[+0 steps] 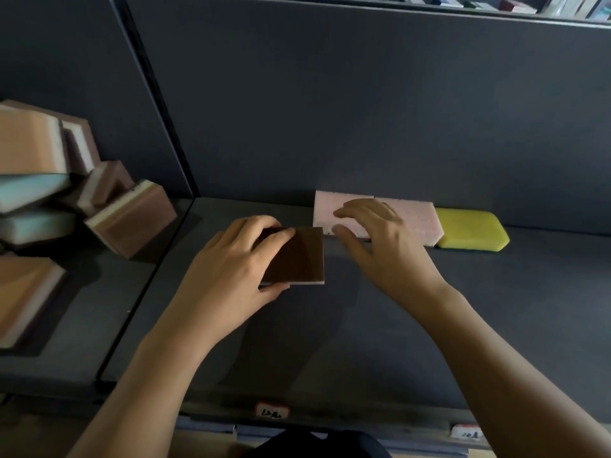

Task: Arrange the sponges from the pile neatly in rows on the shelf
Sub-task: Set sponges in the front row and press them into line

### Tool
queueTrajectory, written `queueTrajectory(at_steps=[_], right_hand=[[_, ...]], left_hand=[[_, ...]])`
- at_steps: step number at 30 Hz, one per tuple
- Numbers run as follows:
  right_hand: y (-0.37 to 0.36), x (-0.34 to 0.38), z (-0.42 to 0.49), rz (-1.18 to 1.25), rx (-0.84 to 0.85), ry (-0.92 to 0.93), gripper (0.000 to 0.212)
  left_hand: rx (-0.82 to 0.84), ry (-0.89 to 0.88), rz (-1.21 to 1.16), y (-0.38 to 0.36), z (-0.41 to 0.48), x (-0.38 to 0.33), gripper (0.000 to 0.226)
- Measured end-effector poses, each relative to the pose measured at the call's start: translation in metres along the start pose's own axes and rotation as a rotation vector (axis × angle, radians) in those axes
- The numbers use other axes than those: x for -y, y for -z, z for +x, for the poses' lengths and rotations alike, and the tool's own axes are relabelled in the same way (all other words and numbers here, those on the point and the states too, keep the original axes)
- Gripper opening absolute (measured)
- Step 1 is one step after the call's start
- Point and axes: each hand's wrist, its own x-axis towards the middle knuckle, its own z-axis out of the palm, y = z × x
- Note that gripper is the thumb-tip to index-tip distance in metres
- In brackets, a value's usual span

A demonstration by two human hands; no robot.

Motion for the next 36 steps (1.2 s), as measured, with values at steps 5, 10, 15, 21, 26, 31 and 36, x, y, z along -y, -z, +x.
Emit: queueTrajectory(at_steps=[5, 10, 15, 21, 26, 31, 36], right_hand=[[0.007, 0.018, -0.010, 0.245, 0.303, -0.179, 0.068], [0.004, 0.008, -0.019, 0.368, 0.378, -0.154, 0.054], [0.006, 0.008, -0.024, 0.334, 0.388, -0.074, 0.051], [0.011, 0.010, -0.023, 0.448, 0.457, -0.130, 0.047], [0.007, 0.010, -0.025, 0.353, 0.395, -0.081, 0.044], [-0.001, 0.017, -0.024, 0.105, 0.244, 0.190, 0.048], [-0.003, 0.018, -0.020, 0.134, 0.256, 0.225, 0.052]], left_hand=[[-0.056, -0.024, 0.005, 0.000, 0.002, -0.007, 0.077], [0.007, -0.034, -0.020, -0.002, 0.003, -0.008, 0.082], [0.021, 0.002, -0.111, -0.003, 0.000, -0.006, 0.063], [-0.046, -0.024, -0.170, -0.001, -0.004, -0.012, 0.047], [0.040, 0.009, -0.172, -0.002, -0.007, -0.008, 0.061], [0.053, 0.020, -0.179, 0.002, -0.007, -0.006, 0.065], [0.068, 0.031, -0.167, 0.000, -0.006, -0.001, 0.068]])
